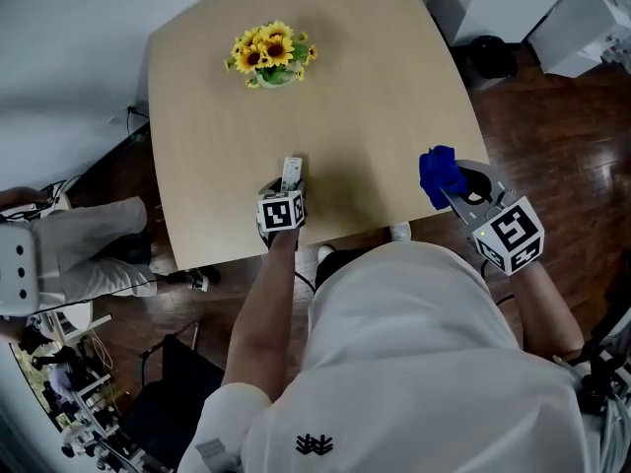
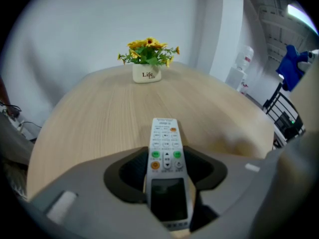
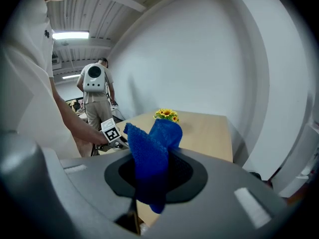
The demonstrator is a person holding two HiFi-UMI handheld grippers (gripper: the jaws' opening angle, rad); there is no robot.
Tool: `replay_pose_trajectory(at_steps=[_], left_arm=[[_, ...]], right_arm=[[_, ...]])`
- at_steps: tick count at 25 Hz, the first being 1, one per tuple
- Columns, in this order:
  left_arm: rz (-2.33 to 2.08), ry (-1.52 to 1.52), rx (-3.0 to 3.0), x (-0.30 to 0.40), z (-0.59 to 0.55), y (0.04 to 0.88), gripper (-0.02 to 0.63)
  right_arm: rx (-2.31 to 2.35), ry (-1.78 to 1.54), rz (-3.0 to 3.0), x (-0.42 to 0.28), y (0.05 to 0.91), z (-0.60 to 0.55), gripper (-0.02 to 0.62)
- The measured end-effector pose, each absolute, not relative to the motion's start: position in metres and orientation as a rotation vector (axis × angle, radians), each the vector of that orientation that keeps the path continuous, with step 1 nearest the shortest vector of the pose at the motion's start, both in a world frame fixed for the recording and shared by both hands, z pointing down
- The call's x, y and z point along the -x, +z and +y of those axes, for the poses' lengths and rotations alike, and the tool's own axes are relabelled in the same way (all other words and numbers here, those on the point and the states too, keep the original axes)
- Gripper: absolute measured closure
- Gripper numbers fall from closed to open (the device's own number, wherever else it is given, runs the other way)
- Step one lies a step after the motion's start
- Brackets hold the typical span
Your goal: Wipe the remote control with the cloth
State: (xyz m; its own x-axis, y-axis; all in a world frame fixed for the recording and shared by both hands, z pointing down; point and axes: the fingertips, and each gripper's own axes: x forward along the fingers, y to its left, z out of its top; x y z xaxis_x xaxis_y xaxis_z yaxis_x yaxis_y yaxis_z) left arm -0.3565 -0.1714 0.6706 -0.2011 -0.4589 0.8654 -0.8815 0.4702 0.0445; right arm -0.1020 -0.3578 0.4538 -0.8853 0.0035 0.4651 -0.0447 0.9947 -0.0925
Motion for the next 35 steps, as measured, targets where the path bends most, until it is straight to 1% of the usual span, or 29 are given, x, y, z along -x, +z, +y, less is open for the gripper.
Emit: replay_pose_trajectory(at_steps=[7, 11, 13, 15, 19, 28, 31, 35], left_arm=[[-1.814, 0.563, -1.118, 0.353, -0.168, 0.683, 0.368], [-1.834, 0.615, -1.115, 0.351, -0.163, 0.667, 0.367], [-1.831, 0.649, -1.136, 0.344, -0.158, 0.661, 0.342], [-1.829, 0.693, -1.161, 0.337, -0.150, 0.655, 0.342], [-1.820, 0.738, -1.180, 0.312, -0.121, 0.645, 0.342], [-1.791, 0.727, -1.309, 0.228, -0.059, 0.622, 0.342], [-1.859, 0.724, -1.395, 0.216, -0.045, 0.607, 0.344], [-1.954, 0.684, -1.491, 0.218, -0.025, 0.565, 0.348]], right_arm=[[0.034, 0.141, -2.675, 0.099, 0.453, -0.367, 0.517], [0.049, 0.159, -2.669, 0.096, 0.455, -0.371, 0.517], [0.068, 0.170, -2.669, 0.094, 0.458, -0.370, 0.517], [0.093, 0.185, -2.668, 0.094, 0.462, -0.368, 0.517], [0.173, 0.214, -2.656, 0.100, 0.470, -0.356, 0.517], [0.311, 0.253, -2.623, 0.116, 0.500, -0.307, 0.517], [0.310, 0.214, -2.638, 0.116, 0.495, -0.280, 0.517], [0.296, 0.144, -2.656, 0.121, 0.481, -0.251, 0.517]])
